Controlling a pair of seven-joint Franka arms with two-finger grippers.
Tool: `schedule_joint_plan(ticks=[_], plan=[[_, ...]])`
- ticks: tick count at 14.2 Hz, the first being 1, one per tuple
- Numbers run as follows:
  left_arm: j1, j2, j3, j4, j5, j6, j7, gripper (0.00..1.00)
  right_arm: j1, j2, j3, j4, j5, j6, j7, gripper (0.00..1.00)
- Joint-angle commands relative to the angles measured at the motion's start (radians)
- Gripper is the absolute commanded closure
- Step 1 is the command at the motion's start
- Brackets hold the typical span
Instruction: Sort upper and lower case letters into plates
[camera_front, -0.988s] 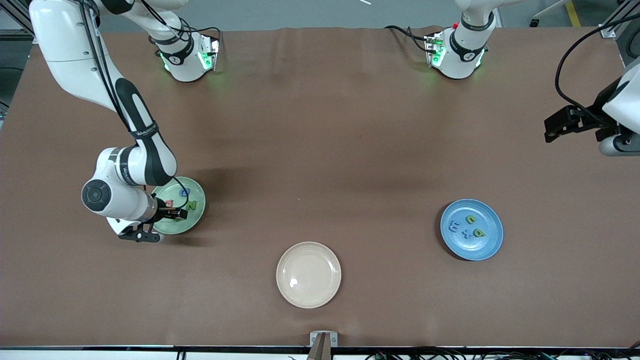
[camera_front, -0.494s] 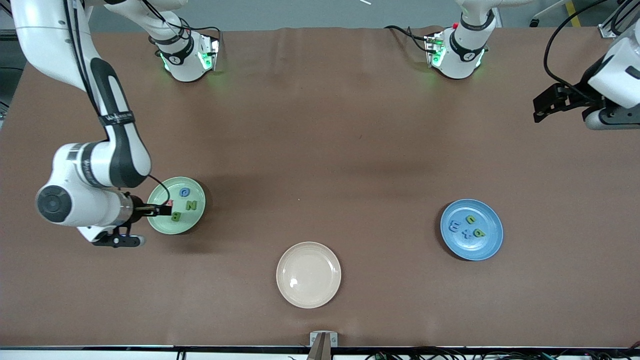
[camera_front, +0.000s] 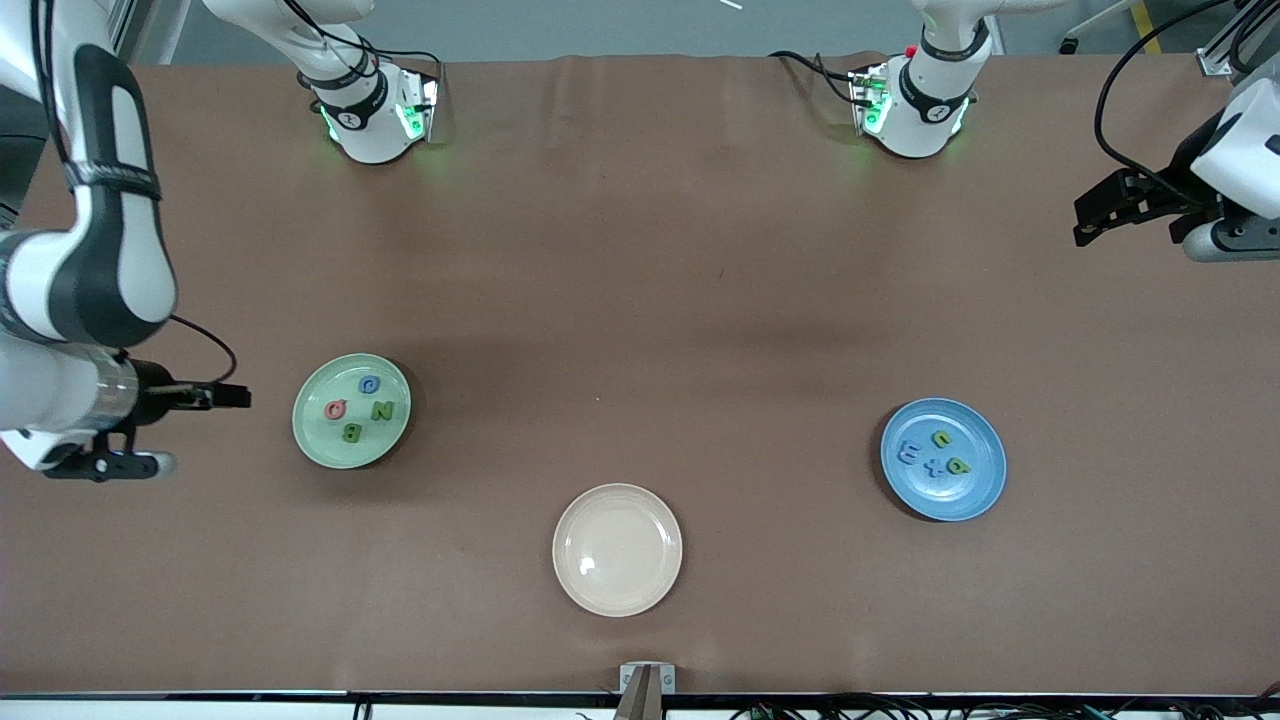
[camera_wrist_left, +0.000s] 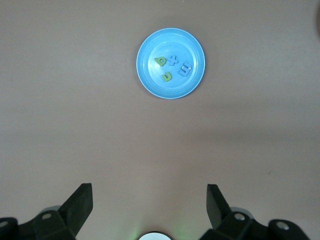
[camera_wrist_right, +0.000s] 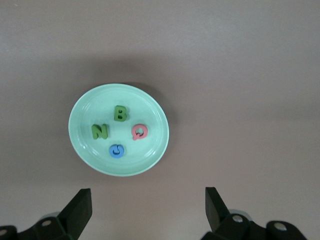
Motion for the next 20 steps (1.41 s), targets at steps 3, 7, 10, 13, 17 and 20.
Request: schedule_joint_plan(ticks=[3, 7, 10, 13, 17, 20], plan=[[-0.006, -0.021, -0.001, -0.021, -0.015, 0.008, -0.039, 0.00, -0.034, -0.059, 0.006, 0.070, -0.027, -0.108, -0.013, 0.00], [-0.025, -0.008, -0.004, -0.012, -0.015, 0.005, -0.041, 0.00, -0.040, -0.061, 0.006, 0.094, -0.021, -0.126, -0.011, 0.00], [-0.017, -0.008, -0.009, -0.012, -0.017, 0.004, -0.038, 0.00, -0.037, -0.052, 0.008, 0.126, -0.023, -0.121, -0.004, 0.00], [-0.020, -0.008, -0.010, -0.012, -0.017, 0.004, -0.038, 0.00, -0.034, -0.052, 0.011, 0.134, -0.018, -0.118, -0.011, 0.00], [-0.022, -0.008, -0.016, -0.012, -0.015, 0.004, -0.039, 0.00, -0.025, -0.052, 0.014, 0.133, 0.006, -0.126, -0.005, 0.00], [-0.022, -0.008, -0.018, -0.014, -0.009, 0.004, -0.036, 0.00, -0.008, -0.059, 0.014, 0.125, 0.005, -0.138, -0.005, 0.00]])
